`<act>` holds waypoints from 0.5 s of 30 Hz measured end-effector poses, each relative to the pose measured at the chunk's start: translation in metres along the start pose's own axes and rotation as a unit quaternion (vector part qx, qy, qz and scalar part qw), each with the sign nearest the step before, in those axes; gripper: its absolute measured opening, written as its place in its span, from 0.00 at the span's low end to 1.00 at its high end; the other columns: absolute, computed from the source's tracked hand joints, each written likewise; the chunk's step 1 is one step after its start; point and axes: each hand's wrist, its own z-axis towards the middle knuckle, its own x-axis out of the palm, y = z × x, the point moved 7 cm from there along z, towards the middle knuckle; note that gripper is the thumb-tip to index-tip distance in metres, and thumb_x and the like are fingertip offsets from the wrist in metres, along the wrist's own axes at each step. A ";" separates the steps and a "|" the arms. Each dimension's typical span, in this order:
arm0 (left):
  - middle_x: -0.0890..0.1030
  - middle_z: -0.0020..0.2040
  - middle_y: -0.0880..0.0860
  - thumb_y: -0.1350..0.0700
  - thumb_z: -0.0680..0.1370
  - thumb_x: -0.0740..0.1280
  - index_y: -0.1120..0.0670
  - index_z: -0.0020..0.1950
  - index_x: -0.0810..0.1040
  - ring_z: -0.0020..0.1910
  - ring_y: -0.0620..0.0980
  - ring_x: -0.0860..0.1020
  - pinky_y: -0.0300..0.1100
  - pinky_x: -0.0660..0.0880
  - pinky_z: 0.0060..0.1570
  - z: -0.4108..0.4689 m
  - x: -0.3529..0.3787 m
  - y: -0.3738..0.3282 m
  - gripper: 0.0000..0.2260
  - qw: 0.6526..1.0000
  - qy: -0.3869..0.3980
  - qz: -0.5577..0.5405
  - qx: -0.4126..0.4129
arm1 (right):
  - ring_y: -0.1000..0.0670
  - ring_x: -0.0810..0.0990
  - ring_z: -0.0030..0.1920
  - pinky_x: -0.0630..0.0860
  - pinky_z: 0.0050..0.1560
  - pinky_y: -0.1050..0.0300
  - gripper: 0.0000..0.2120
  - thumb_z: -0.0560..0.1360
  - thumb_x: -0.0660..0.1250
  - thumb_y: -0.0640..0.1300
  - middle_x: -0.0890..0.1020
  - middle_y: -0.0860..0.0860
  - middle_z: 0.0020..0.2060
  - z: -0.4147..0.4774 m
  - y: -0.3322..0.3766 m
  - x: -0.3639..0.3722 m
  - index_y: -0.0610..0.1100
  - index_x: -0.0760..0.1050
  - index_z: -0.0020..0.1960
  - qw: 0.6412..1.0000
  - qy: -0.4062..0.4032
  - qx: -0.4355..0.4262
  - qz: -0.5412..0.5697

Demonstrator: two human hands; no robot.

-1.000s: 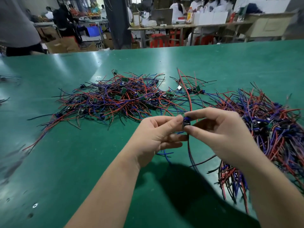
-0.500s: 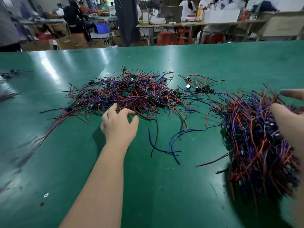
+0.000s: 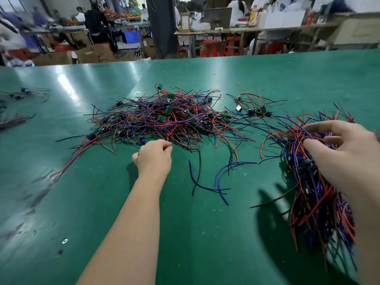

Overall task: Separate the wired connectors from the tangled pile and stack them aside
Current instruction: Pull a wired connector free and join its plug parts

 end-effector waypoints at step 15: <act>0.75 0.31 0.46 0.60 0.70 0.65 0.59 0.57 0.79 0.23 0.39 0.63 0.33 0.70 0.30 -0.024 -0.009 -0.034 0.16 0.581 0.276 -0.753 -0.139 | 0.51 0.75 0.36 0.69 0.35 0.61 0.08 0.72 0.68 0.42 0.80 0.49 0.43 -0.005 0.000 0.016 0.56 0.80 0.43 0.996 0.044 0.013 0.071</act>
